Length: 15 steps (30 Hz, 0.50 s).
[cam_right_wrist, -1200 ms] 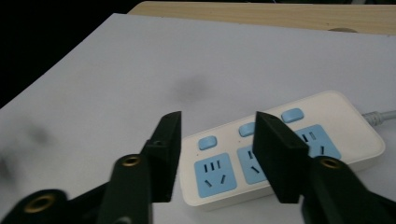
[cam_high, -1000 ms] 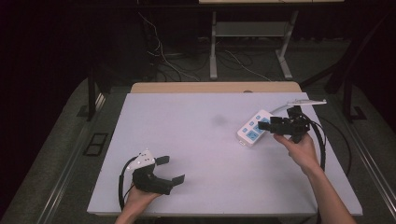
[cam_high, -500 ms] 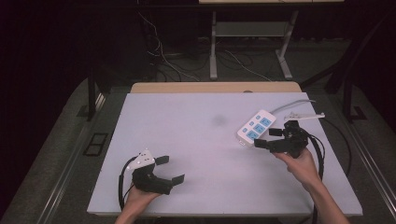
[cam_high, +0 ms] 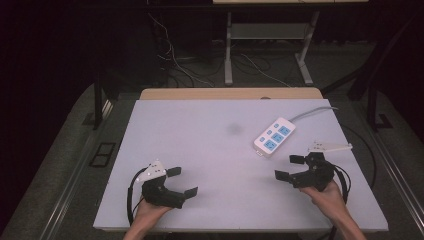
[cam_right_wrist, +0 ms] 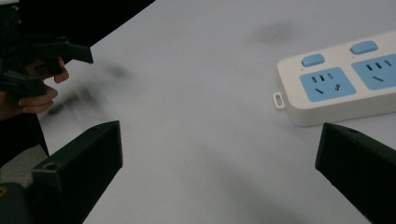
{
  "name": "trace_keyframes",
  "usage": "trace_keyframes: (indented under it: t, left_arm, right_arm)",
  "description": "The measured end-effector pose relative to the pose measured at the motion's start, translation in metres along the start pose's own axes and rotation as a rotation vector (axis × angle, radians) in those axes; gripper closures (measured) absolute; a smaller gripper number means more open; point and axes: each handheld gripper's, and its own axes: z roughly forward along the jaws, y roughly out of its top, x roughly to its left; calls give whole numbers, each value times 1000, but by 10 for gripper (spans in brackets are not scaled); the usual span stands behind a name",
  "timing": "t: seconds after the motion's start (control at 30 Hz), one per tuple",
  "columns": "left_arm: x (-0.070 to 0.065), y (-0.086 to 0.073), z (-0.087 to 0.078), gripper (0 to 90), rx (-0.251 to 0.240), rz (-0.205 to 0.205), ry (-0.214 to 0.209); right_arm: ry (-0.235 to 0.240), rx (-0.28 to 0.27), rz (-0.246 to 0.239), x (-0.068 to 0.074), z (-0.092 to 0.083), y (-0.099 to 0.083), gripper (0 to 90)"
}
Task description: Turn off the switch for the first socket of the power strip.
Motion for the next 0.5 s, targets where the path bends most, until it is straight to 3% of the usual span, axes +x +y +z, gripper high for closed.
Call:
trace_keyframes:
  t: [0.5]
  left_arm:
    - [0, 0, 1, 13, 2, 0, -2]
  right_arm:
    - [-15, 0, -19, 4, -8, -35, 6]
